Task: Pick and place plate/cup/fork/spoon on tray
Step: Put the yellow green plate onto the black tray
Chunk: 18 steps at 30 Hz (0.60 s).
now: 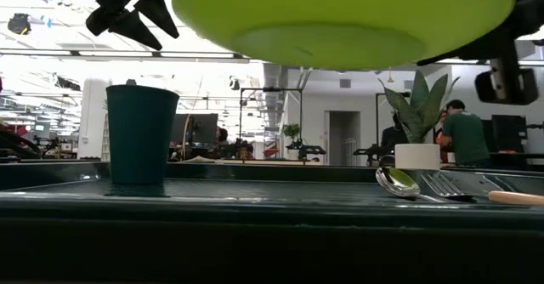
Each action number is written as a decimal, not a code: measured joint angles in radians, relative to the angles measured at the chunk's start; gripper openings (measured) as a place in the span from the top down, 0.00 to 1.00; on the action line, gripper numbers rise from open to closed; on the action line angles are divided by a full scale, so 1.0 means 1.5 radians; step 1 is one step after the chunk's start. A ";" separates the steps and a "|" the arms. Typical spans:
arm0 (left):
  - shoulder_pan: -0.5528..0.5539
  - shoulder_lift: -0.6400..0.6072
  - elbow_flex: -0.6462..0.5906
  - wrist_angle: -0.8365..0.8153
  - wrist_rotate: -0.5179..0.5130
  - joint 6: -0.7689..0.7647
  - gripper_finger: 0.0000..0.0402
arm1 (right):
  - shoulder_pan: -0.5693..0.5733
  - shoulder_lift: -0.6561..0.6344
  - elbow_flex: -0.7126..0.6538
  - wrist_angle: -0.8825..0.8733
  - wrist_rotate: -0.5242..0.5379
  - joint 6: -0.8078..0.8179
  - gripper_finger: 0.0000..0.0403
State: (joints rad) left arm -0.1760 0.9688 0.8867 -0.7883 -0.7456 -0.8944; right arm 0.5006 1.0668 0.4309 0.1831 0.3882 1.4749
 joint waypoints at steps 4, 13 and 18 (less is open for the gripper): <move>0.000 0.000 0.000 0.000 0.000 0.000 0.43 | 0.025 0.062 0.070 -0.087 0.002 0.018 0.99; 0.000 0.000 0.000 0.000 -0.001 0.004 0.43 | 0.010 0.189 0.219 -0.209 -0.032 0.008 0.99; 0.000 0.000 0.000 0.000 -0.002 0.007 0.43 | -0.010 0.237 0.246 -0.203 -0.073 -0.003 0.98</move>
State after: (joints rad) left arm -0.1761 0.9687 0.8867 -0.7883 -0.7486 -0.8837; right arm 0.4858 1.4222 0.7994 -0.1210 0.2783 1.4705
